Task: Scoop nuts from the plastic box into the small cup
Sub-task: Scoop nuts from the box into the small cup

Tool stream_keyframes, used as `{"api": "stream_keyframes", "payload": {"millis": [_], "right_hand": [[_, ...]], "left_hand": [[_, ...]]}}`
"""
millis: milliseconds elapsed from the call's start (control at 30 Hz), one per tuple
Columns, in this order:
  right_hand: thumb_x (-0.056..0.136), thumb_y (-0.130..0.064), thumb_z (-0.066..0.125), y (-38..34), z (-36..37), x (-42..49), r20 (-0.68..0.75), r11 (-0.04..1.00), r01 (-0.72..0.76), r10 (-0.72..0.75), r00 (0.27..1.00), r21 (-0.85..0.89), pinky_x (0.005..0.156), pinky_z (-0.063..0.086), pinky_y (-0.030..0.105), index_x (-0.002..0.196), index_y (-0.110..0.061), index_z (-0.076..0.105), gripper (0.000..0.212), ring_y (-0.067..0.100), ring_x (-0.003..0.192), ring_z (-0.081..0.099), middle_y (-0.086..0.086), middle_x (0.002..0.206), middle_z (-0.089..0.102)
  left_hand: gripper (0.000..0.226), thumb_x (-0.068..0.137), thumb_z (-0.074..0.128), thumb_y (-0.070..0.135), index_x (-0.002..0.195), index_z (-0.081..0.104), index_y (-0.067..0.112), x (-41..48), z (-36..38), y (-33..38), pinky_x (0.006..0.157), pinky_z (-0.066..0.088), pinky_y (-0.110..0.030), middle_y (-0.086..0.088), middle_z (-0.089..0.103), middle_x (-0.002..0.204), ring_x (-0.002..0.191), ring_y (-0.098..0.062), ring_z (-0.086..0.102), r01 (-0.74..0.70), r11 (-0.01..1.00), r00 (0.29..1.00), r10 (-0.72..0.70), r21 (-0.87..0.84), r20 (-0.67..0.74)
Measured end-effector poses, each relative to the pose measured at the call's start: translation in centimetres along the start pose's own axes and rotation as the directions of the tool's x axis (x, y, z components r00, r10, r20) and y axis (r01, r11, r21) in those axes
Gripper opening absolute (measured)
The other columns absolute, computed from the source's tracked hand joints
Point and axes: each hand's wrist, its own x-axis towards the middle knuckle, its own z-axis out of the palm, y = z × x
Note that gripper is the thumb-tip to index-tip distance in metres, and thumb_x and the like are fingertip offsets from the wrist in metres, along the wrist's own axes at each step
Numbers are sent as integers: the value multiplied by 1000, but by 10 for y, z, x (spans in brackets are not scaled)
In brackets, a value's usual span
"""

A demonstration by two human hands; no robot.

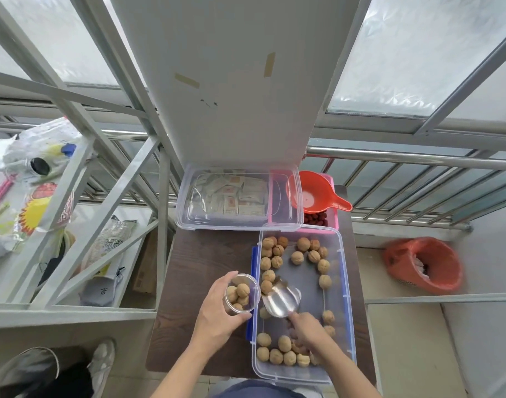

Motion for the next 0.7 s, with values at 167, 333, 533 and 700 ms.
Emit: {"api": "stream_keyframes", "payload": {"millis": [167, 333, 533, 700], "right_hand": [[107, -33, 38, -14, 18, 33, -52, 972, 73, -63, 997, 223, 43, 36, 25, 85, -12, 59, 37, 13, 48, 44, 0, 60, 51], [102, -31, 43, -21, 8, 49, -35, 960, 27, -18, 999, 280, 46, 39, 24, 87, -12, 61, 30, 12, 51, 47, 2, 63, 55], [95, -25, 43, 2, -6, 43, -64, 957, 88, -73, 995, 276, 43, 30, 24, 80, -11, 63, 29, 12, 47, 37, 0, 59, 50], [94, -17, 42, 16, -26, 6, -72, 955, 131, -116, 991, 265, 44, 24, 25, 80, -5, 63, 28, 12, 44, 33, 0, 53, 47]], "left_hand": [[97, 70, 98, 18, 150, 49, 42, 3, 1, 0, 114, 42, -19, 25, 54, 146, 137, -2, 53, 20, 999, 1000, -20, 33, 7], [96, 71, 98, 17, 148, 48, 42, 0, 2, 1, 106, 40, -4, 30, 51, 143, 135, 4, 52, 46, 998, 999, -46, 46, 2], [94, 73, 96, 13, 150, 49, 40, -7, 4, 6, 99, 36, 2, 28, 51, 144, 132, 3, 52, 56, 998, 998, -56, 11, -21], [95, 72, 97, 13, 149, 49, 41, -9, 2, 6, 99, 34, 4, 32, 49, 142, 128, 21, 45, 38, 999, 999, -38, -7, -19]]}}
